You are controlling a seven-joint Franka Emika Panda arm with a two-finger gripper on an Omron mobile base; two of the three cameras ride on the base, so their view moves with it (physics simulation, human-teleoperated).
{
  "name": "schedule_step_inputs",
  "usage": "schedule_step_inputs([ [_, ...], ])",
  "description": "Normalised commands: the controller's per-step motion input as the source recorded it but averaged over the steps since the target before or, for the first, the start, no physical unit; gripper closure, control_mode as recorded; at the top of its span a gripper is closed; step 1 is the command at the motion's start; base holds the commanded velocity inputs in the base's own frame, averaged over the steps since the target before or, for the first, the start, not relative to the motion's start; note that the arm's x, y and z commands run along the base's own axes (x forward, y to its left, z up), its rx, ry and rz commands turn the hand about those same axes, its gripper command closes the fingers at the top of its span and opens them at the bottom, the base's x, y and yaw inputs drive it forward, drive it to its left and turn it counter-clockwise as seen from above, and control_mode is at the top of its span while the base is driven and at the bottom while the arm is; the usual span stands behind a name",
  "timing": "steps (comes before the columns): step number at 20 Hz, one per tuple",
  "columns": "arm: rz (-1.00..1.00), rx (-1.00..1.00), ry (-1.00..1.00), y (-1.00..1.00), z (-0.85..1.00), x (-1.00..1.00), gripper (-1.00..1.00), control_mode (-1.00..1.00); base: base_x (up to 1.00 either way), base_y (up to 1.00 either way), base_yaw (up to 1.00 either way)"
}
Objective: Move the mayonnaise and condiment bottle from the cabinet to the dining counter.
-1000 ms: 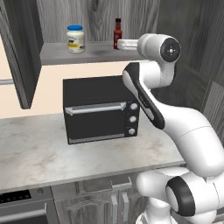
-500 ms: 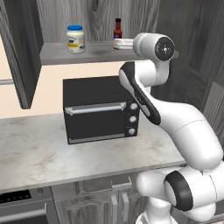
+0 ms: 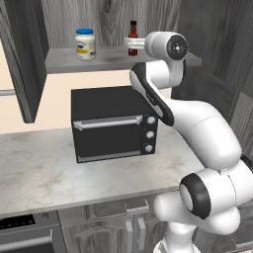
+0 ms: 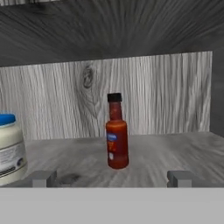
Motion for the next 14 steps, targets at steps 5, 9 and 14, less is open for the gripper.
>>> schedule_step_inputs([
  [5,0.0,0.0,0.04,0.0,0.01,0.44,-1.0,-1.0,0.0,0.0,0.0],
  [9,0.0,0.0,0.06,-0.15,0.02,0.49,-1.0,-1.0,0.0,0.0,0.0],
  [14,-0.01,0.0,0.05,-0.04,0.02,0.5,-1.0,-1.0,0.0,0.0,0.0],
])
